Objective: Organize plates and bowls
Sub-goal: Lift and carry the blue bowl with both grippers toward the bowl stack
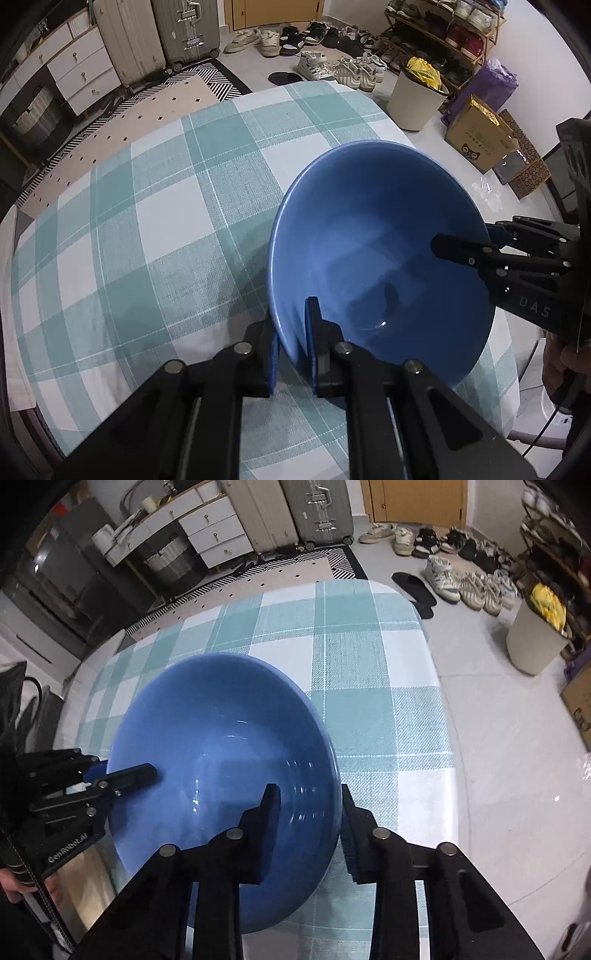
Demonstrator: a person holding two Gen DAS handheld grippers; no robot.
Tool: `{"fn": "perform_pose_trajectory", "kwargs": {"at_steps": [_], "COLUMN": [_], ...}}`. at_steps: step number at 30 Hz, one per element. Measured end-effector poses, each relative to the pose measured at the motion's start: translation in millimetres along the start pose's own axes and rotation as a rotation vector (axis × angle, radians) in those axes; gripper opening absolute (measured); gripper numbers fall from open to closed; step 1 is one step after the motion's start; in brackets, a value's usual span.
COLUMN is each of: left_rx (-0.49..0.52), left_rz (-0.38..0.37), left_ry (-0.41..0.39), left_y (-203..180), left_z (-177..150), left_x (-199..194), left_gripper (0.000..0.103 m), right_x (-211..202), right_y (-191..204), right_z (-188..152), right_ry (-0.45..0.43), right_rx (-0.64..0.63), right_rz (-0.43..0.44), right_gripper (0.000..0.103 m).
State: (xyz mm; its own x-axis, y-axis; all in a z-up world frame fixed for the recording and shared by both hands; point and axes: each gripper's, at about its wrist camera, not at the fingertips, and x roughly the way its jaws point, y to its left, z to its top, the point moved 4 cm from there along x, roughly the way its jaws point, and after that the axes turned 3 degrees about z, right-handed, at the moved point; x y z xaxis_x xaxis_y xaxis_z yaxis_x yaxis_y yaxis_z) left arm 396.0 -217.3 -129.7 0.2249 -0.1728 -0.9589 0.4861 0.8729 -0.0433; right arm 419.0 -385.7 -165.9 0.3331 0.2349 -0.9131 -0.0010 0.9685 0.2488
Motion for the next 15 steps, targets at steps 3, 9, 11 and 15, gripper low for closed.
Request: {"fn": "perform_pose_trajectory", "kwargs": {"at_steps": [3, 9, 11, 15], "left_rx": [-0.007, -0.013, -0.025, -0.034], "left_rz": [0.008, 0.014, 0.016, 0.016], "left_ry": [0.005, 0.011, 0.007, 0.019], "left_y": [0.9, 1.5, 2.5, 2.8], "left_z": [0.1, -1.7, -1.9, -3.7], "left_x": [1.8, 1.7, 1.3, 1.7], "left_gripper": [0.010, 0.010, 0.010, 0.010], "right_x": [0.1, -1.5, -1.6, -4.1], "right_y": [-0.8, -5.1, -4.4, -1.9], "right_z": [-1.0, -1.5, -1.3, -0.3], "right_ry": [0.014, 0.033, 0.034, 0.035], "right_rx": [0.006, 0.031, 0.032, 0.038], "right_rz": [-0.009, -0.013, -0.021, -0.029], "right_gripper": [0.019, 0.009, 0.009, 0.008]}}
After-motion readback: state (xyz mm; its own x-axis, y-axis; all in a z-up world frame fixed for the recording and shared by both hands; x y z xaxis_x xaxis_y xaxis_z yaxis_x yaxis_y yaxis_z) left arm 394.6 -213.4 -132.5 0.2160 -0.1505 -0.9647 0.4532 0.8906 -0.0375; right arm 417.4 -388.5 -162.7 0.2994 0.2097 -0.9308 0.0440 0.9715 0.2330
